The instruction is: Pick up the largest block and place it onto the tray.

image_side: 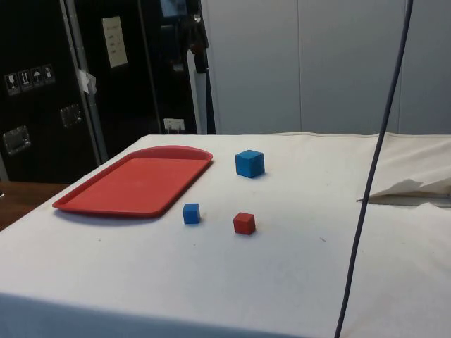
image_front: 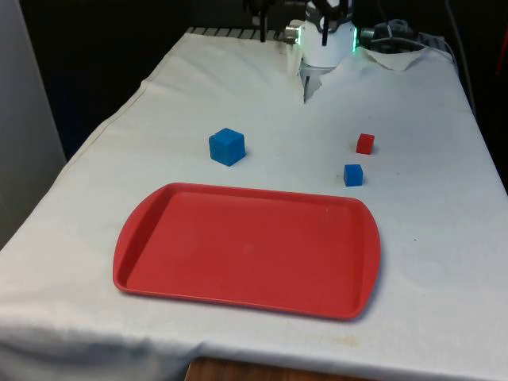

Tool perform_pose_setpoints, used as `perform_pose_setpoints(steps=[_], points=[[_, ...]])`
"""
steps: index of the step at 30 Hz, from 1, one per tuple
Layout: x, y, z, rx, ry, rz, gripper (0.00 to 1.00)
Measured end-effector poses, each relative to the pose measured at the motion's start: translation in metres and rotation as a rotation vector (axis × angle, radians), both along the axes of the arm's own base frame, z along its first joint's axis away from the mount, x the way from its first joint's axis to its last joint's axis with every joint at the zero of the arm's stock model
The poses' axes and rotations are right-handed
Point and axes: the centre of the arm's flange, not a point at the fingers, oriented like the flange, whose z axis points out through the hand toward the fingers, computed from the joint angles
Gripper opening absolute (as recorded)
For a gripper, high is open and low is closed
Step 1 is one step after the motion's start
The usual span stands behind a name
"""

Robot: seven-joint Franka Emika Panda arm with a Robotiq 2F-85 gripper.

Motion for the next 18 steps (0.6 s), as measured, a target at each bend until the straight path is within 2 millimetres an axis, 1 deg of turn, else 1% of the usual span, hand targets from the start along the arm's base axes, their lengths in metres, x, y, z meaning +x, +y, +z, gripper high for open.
perform_pose_setpoints(steps=[1, 4, 9, 11, 14, 18], points=[[0.000, 0.000, 0.000, 0.000, 0.000, 0.000, 1.00], [-0.003, -0.007, -0.009, -0.001, -0.004, -0.001, 1.00], [-0.011, -0.021, -0.027, -0.005, -0.014, -0.003, 1.00], [-0.011, -0.021, -0.027, -0.005, -0.014, -0.003, 1.00], [-0.017, -0.031, -0.038, -0.007, -0.021, -0.007, 1.00], [-0.021, -0.035, -0.046, -0.009, -0.029, -0.011, 1.00]])
